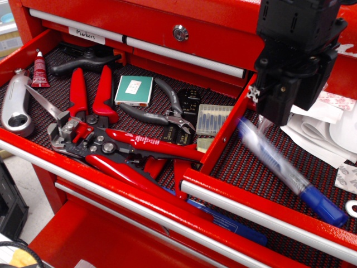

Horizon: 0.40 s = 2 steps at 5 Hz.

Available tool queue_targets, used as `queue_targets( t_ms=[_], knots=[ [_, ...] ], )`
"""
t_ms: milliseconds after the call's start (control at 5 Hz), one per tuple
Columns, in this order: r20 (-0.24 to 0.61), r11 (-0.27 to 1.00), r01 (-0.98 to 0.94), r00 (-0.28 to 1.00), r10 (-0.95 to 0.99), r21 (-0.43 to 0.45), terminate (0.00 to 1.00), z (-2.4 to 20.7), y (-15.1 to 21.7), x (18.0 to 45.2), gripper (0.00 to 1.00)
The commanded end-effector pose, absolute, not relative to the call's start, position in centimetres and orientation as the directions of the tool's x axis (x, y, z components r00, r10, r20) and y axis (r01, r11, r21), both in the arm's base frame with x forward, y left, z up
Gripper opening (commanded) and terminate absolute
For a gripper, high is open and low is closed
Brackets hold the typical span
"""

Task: Pick up blue pen and put into drawer

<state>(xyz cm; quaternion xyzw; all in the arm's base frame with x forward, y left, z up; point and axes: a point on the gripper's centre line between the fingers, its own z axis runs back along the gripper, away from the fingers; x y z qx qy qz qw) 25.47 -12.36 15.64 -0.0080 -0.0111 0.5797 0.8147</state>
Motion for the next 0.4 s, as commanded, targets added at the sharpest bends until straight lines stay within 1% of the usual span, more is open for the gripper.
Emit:
queue_targets(
  t_ms=[0,200],
  knots=[
    [0.006,0.313,-0.947,0.313,0.95,-0.067,0.0,16.85,-12.2,26.14,1.0],
    [0.006,0.313,-0.947,0.313,0.95,-0.067,1.0,16.85,-12.2,26.14,1.0]
  ],
)
